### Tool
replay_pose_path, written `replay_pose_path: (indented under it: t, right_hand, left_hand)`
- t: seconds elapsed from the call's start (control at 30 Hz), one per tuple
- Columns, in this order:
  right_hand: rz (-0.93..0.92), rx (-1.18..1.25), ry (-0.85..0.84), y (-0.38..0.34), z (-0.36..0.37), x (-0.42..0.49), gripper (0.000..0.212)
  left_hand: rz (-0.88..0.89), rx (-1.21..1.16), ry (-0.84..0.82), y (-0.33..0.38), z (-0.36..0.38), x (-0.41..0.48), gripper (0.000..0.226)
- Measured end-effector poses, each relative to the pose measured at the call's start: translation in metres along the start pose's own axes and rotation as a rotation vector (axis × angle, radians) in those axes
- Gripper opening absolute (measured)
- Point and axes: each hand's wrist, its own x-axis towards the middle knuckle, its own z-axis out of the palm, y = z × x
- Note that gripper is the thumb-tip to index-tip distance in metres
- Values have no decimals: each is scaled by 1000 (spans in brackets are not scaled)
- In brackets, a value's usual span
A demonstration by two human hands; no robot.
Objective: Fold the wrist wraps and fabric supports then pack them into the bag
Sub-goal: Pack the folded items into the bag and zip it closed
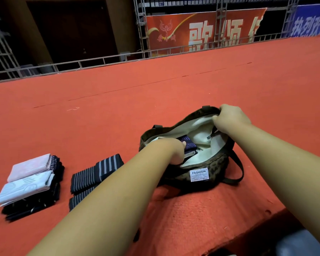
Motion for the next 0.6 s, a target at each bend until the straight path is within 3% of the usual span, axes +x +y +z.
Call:
replay_pose_path:
  t: [0.17, 0.3, 0.6]
  right_hand:
    - [47, -24, -50, -20, 14, -26, 52]
    - [-67, -37, 5, -55, 20, -57, 52]
    - [-356, 169, -194, -160, 27, -141, 43]
  left_hand:
    - [59, -185, 143, -10, -13, -29, 30]
    - [67, -409, 254, -30, -17, -61, 23]
    - [-71, -815, 479, -116, 5, -157, 20]
